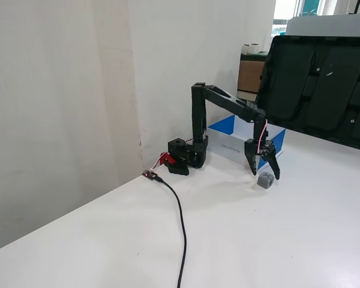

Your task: Pick the gray block and keep it in the box.

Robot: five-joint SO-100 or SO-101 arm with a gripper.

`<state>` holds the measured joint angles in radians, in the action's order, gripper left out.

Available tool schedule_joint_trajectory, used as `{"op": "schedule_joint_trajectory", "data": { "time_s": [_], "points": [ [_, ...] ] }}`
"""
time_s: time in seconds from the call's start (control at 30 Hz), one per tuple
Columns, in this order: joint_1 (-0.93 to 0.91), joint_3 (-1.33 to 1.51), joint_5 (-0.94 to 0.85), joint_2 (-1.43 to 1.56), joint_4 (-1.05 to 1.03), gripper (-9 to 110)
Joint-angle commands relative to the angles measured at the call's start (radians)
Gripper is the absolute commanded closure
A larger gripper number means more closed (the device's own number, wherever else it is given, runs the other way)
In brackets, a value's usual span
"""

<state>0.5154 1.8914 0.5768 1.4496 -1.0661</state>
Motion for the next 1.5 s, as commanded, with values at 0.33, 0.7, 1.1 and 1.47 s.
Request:
{"op": "schedule_joint_trajectory", "data": {
  "time_s": [0.33,0.7,1.1,1.47],
  "points": [
    [-0.018,-0.147,0.002,-0.097,0.041,76],
    [-0.023,-0.143,-0.005,-0.101,0.046,90],
    [-0.043,-0.278,-0.018,0.025,-0.104,98],
    [0.083,-0.724,-0.12,0.107,-0.449,98]
  ]
}}
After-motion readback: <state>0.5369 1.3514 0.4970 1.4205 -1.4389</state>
